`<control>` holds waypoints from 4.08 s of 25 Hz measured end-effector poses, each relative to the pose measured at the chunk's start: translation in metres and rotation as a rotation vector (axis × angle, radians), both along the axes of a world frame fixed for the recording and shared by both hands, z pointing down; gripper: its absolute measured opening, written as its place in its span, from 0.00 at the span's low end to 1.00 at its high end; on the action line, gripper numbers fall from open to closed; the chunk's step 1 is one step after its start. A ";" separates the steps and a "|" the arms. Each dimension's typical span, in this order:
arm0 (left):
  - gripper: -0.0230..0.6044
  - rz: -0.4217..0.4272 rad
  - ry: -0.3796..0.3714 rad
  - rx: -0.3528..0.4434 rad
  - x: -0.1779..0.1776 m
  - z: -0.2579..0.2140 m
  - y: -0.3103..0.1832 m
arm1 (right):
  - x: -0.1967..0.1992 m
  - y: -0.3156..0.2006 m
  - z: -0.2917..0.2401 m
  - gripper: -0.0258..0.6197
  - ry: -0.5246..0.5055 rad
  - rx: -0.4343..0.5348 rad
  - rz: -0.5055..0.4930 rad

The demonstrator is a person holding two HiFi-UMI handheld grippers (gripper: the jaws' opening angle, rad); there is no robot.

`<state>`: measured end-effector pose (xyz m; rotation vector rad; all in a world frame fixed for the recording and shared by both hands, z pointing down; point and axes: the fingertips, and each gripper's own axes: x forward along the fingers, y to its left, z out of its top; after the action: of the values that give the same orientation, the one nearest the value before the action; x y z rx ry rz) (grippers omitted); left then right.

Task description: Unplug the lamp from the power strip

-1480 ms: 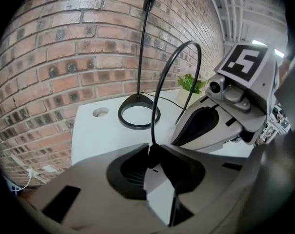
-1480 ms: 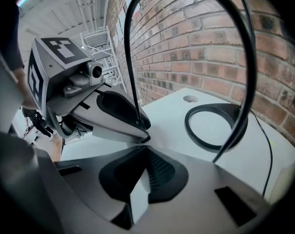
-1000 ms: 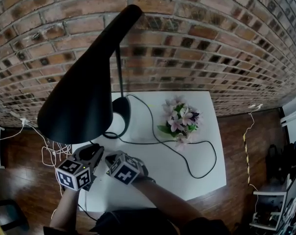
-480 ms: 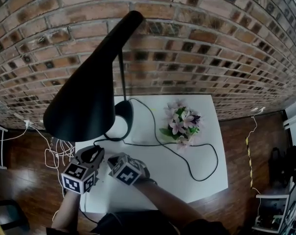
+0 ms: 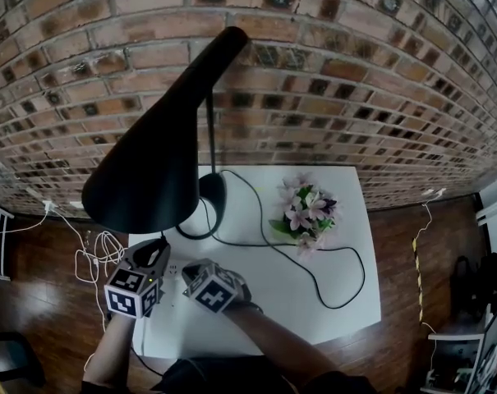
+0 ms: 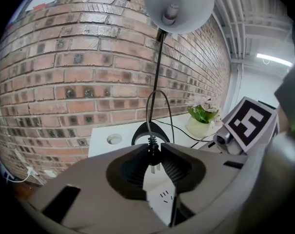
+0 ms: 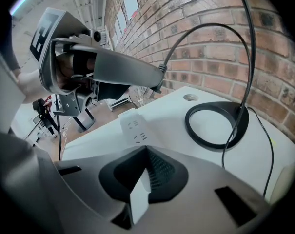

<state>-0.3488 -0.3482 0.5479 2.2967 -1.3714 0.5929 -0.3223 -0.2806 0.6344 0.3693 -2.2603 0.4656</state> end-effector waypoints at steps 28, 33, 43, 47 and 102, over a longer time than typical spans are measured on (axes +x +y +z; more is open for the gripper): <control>0.21 -0.087 -0.056 -0.186 -0.031 0.071 -0.020 | 0.000 -0.001 -0.001 0.03 0.012 -0.014 -0.020; 0.21 -0.076 -0.051 -0.161 -0.030 0.062 -0.023 | 0.000 0.000 0.000 0.03 0.016 -0.020 -0.021; 0.21 -0.095 -0.062 -0.144 -0.038 0.059 -0.020 | 0.000 -0.001 0.000 0.03 0.022 -0.005 -0.017; 0.21 -0.110 -0.061 -0.146 -0.042 0.059 -0.018 | 0.001 -0.002 0.001 0.03 0.028 -0.002 -0.015; 0.03 -0.200 0.074 0.063 -0.082 -0.057 0.070 | -0.042 0.006 -0.109 0.03 0.033 0.303 -0.092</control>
<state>-0.4312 -0.2785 0.4911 2.1712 -1.5796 0.4027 -0.3642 -0.2747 0.5250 0.4197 -2.3070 0.0668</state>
